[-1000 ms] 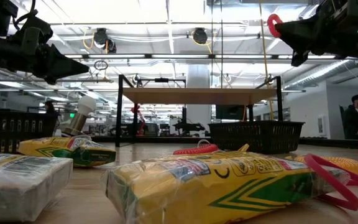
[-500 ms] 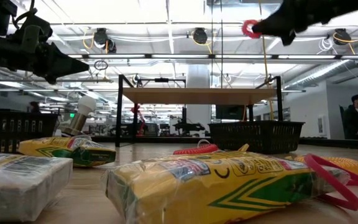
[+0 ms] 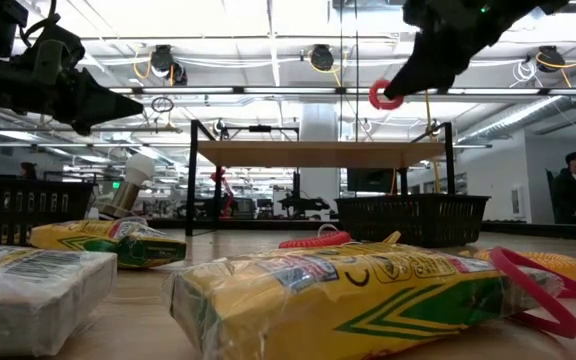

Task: Pick & Place Office Desk Supplies
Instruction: Put the orange spring keychain into the right black bin

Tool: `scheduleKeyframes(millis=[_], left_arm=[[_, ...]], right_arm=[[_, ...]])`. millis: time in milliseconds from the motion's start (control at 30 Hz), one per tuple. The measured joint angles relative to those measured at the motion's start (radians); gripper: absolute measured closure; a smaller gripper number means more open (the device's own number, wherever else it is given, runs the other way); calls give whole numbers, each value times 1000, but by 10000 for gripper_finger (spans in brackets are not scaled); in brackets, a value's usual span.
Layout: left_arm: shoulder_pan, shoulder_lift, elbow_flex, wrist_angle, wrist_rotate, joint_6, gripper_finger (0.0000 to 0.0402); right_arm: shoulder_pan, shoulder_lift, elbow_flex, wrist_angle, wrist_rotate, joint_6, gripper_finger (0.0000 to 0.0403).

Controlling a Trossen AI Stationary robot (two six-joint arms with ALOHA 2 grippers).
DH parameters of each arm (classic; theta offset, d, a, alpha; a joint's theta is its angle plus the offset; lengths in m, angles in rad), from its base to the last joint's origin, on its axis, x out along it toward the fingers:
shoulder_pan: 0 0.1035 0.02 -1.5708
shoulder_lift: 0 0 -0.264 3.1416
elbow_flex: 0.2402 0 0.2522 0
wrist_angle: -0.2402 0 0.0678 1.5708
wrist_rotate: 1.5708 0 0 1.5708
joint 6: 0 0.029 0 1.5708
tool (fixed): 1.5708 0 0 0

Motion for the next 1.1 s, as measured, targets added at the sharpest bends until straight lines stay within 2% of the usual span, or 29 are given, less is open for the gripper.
scheduleKeyframes(millis=[200,800,1100], left_arm=[[0,0,0,0,0,0,392],[0,0,0,-2,0,-12,392],[0,0,0,-3,0,-40,392]], right_arm=[[1,119,50,-143,16,67,385],[38,375,52,-148,27,143,385],[37,433,52,-152,16,165,385]])
